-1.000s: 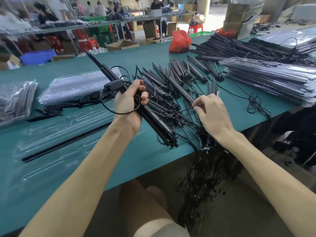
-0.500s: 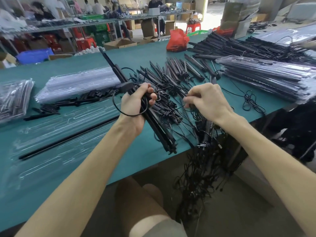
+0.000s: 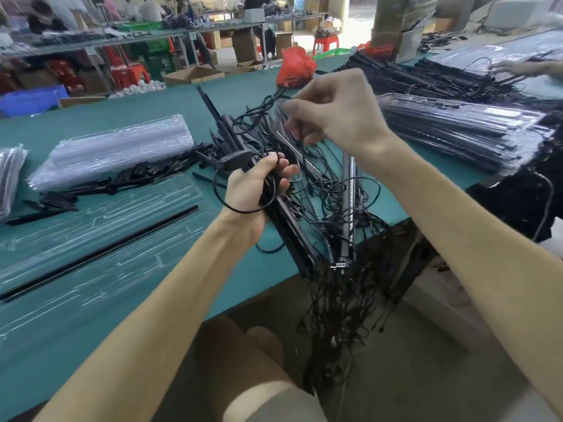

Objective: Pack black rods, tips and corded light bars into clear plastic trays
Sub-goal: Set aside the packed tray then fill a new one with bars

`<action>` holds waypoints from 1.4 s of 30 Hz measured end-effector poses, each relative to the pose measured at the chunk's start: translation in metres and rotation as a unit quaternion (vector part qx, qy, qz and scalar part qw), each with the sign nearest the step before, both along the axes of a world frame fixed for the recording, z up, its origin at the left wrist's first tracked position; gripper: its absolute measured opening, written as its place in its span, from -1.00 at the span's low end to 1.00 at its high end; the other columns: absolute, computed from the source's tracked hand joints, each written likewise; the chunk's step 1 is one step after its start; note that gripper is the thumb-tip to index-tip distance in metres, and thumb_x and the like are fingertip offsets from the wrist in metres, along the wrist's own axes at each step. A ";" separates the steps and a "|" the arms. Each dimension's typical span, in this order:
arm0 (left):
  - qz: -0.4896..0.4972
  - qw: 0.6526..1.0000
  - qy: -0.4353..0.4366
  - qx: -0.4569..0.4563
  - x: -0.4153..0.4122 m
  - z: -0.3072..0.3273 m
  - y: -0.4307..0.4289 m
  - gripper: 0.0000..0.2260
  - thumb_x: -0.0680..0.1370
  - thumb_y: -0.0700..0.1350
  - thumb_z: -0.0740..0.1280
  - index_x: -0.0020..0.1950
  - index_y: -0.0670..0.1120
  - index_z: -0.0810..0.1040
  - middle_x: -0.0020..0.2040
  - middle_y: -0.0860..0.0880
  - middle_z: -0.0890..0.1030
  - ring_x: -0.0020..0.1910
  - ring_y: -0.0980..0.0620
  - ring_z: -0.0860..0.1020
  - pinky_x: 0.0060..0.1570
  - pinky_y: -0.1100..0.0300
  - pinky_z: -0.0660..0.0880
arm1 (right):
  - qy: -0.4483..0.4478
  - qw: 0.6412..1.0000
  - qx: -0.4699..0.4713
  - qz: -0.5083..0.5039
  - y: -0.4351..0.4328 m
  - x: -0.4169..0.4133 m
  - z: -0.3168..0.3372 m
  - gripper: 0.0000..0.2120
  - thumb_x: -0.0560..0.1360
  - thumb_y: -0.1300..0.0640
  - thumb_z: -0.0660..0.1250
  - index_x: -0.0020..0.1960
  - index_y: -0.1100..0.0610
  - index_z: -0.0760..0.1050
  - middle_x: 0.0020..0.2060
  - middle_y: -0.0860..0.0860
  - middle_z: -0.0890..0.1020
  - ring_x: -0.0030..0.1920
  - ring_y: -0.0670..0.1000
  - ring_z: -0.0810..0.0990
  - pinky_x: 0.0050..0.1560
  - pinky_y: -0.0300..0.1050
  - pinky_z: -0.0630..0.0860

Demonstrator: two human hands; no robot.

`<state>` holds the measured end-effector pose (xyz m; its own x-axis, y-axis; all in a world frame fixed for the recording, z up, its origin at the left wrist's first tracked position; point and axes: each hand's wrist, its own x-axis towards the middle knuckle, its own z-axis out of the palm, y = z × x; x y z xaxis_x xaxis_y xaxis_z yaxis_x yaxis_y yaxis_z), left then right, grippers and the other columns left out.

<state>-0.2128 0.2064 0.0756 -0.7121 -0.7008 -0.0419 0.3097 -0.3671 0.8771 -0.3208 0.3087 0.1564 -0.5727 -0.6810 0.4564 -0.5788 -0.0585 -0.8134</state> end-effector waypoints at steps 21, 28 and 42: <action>0.009 0.994 -0.080 0.072 0.123 0.026 -0.092 -0.89 0.65 -0.28 0.25 -0.08 -0.23 0.47 -0.31 -0.07 0.57 -0.47 0.16 0.50 -0.66 0.44 0.25 | -0.311 0.928 0.094 0.182 -0.081 0.103 -0.078 -0.69 0.66 0.01 0.26 0.13 0.27 0.55 -0.16 0.08 0.66 -0.21 -0.04 0.68 -0.20 -0.19 0.64; 0.123 0.985 -0.115 0.039 0.183 0.034 -0.122 -0.88 0.62 -0.23 0.34 -0.08 -0.22 0.47 -0.25 -0.17 0.59 -0.24 0.03 0.57 -0.56 0.39 0.38 | -0.308 0.909 0.118 0.256 -0.114 0.158 -0.087 -0.88 0.66 0.24 0.24 0.12 0.26 0.52 -0.30 0.03 0.59 -0.36 -0.06 0.59 -0.33 -0.21 0.57; 0.159 0.950 -0.269 -0.016 0.248 0.017 -0.142 -0.92 0.61 -0.34 0.31 0.02 -0.36 0.55 0.16 -0.31 0.60 -0.01 -0.11 0.69 -0.49 0.32 0.49 | -0.477 0.873 -0.082 -0.058 -0.133 0.070 -0.082 -0.83 0.64 0.29 0.14 -0.05 0.18 0.48 -0.28 0.02 0.51 -0.46 -0.10 0.47 -0.46 -0.27 0.37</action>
